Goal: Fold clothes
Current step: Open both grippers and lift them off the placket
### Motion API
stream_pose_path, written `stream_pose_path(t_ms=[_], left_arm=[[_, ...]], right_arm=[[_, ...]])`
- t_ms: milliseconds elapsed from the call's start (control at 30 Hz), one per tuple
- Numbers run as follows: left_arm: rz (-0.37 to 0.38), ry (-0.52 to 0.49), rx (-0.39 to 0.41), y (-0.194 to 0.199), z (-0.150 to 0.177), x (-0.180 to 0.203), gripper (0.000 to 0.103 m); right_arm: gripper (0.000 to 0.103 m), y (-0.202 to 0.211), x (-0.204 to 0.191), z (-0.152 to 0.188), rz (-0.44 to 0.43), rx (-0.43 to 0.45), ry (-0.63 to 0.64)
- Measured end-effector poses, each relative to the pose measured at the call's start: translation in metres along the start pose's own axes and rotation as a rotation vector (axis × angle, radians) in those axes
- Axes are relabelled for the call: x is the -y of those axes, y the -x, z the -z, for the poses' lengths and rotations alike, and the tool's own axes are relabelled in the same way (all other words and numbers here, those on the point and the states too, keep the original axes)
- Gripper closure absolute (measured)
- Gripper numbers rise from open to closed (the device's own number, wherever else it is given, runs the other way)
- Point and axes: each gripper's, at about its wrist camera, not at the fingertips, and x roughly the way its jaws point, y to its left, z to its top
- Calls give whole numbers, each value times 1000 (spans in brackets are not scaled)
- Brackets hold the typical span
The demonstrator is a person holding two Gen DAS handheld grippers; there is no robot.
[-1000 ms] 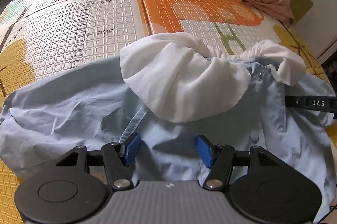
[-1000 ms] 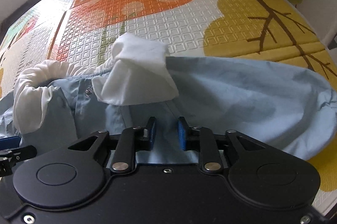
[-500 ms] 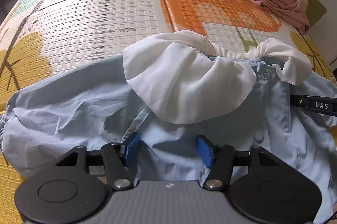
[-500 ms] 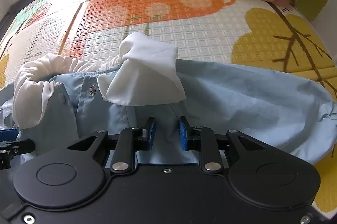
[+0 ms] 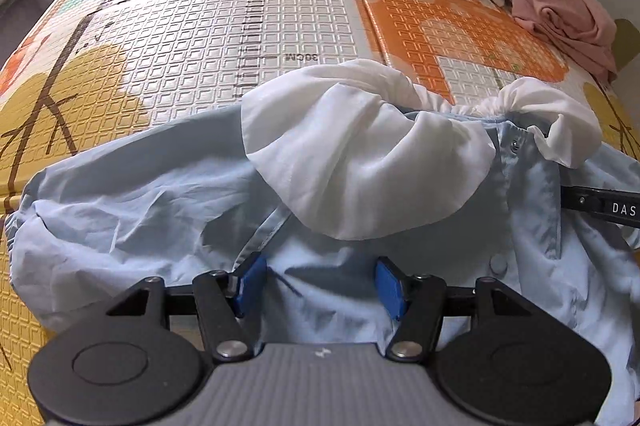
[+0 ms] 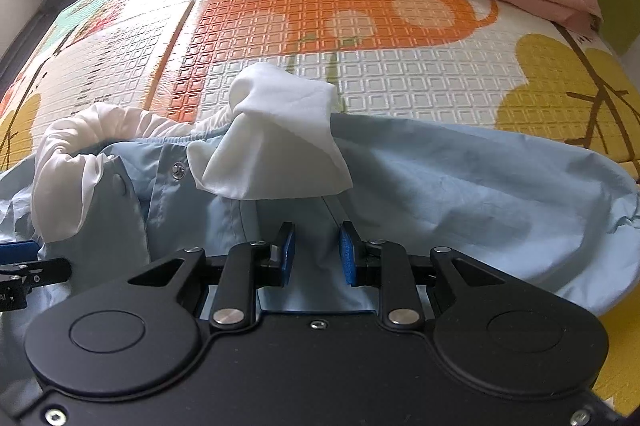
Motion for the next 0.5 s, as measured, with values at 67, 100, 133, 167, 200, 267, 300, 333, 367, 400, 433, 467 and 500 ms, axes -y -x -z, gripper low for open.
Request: stream_pose_path(t_ms=[67, 100, 133, 167, 200, 267, 300, 333, 367, 400, 433, 467, 500], left_arm=[[3, 0, 0, 0, 0, -1, 41], [3, -1, 0, 0, 0, 0, 40], [3, 0, 0, 1, 0, 0, 40], [3, 2, 2, 1, 0, 1, 39], [2, 5, 3, 2, 0, 1, 38], [5, 13, 4, 3, 0, 2, 37], [10, 18, 3, 4, 0, 2, 36], [9, 22, 3, 5, 0, 2, 36], [7, 26, 3, 6, 0, 2, 35], [7, 29, 3, 7, 0, 3, 35], [7, 32, 4, 9, 0, 4, 34], [7, 36, 6, 12, 0, 5, 34], [8, 40, 8, 15, 0, 6, 31]], right_arm=[[80, -1, -1, 0, 2, 0, 1], [80, -1, -1, -1, 1, 0, -5], [80, -1, 0, -1, 0, 0, -12], [80, 0, 1, -2, -2, -1, -19], [78, 0, 2, -2, -9, -3, -28], [77, 4, 4, -3, -18, 2, -43], [74, 6, 5, -4, -22, 4, -51], [71, 9, 6, -4, -24, 6, -59], [70, 12, 6, -5, -24, 5, -67], [70, 15, 7, -5, -24, 5, -72], [70, 19, 7, -5, -30, 5, -78], [70, 23, 8, -6, -36, 6, -85], [69, 27, 8, -6, -42, 6, -93]])
